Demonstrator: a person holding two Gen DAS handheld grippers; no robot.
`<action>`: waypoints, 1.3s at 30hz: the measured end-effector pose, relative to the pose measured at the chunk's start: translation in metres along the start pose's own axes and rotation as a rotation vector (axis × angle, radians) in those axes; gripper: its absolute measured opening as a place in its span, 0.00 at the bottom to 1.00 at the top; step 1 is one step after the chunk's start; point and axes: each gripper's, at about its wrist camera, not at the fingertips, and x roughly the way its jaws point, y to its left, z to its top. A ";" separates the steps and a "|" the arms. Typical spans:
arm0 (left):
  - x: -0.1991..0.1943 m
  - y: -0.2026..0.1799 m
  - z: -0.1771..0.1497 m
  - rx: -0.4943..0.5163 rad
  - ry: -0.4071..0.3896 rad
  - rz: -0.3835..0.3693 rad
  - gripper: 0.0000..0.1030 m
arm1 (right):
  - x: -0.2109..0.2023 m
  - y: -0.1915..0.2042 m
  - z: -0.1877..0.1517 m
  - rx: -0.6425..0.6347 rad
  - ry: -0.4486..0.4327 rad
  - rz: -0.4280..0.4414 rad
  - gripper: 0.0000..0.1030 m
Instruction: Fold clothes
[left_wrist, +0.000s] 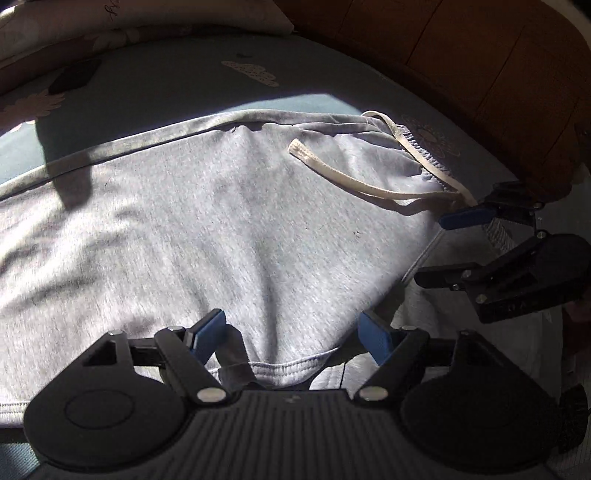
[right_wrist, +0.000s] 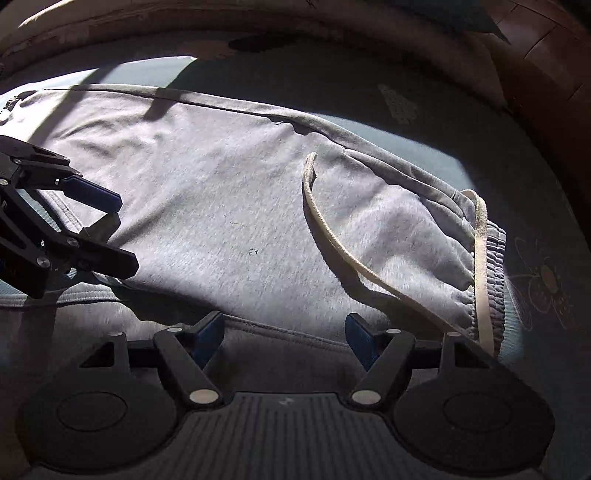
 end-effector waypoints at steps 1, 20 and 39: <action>-0.005 0.005 -0.005 0.003 0.008 0.004 0.77 | 0.000 -0.005 -0.001 0.021 0.002 0.000 0.74; -0.023 0.014 0.000 0.004 0.149 0.061 0.78 | -0.009 -0.047 -0.002 0.139 -0.026 0.009 0.75; -0.022 0.066 0.012 -0.024 0.032 0.364 0.78 | 0.081 -0.078 0.095 0.118 -0.036 -0.002 0.75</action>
